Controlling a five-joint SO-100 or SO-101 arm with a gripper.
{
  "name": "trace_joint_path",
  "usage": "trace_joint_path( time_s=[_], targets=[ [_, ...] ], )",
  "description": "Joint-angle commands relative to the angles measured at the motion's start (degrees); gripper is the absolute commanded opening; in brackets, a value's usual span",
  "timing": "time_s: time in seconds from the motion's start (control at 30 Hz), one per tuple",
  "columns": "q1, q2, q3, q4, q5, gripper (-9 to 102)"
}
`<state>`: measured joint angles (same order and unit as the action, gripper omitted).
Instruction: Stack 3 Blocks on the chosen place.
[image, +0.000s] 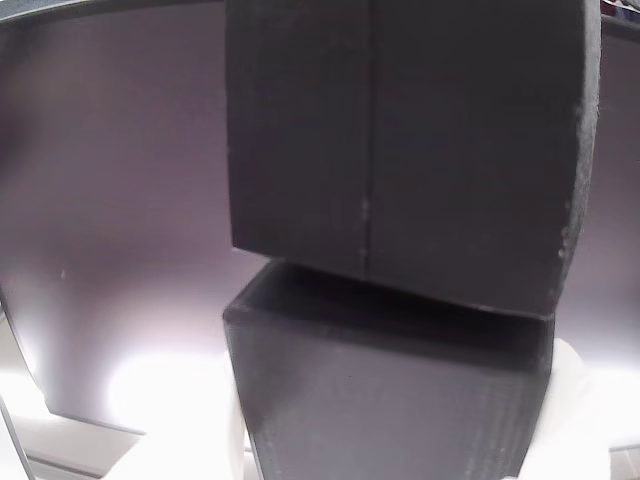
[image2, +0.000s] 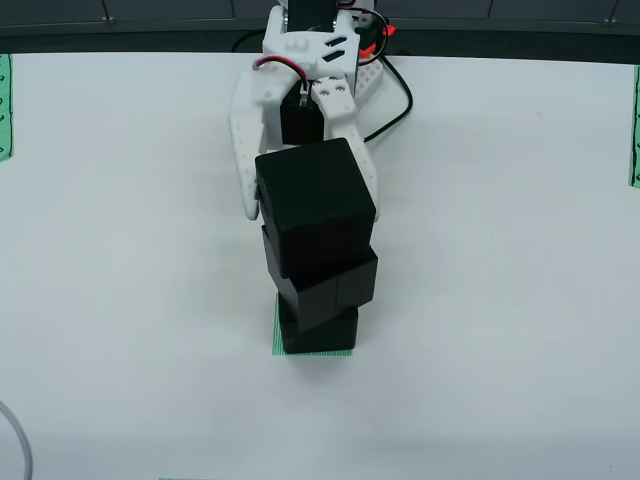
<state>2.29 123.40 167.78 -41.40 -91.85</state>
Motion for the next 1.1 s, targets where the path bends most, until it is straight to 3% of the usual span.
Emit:
trace_joint_path(
  time_s=[0.0,0.27,0.8,0.93,1.07],
  targets=[
    [-0.3,-0.1,0.4,-4.1,0.2,28],
    [0.7,-0.1,0.6,-5.6,0.1,34],
    [1.9,2.0,3.2,-10.0,0.7,34],
    [3.2,5.8,-0.3,0.5,2.3,34],
    [5.1,10.5,-13.7,29.0,8.1,34]
  ],
)
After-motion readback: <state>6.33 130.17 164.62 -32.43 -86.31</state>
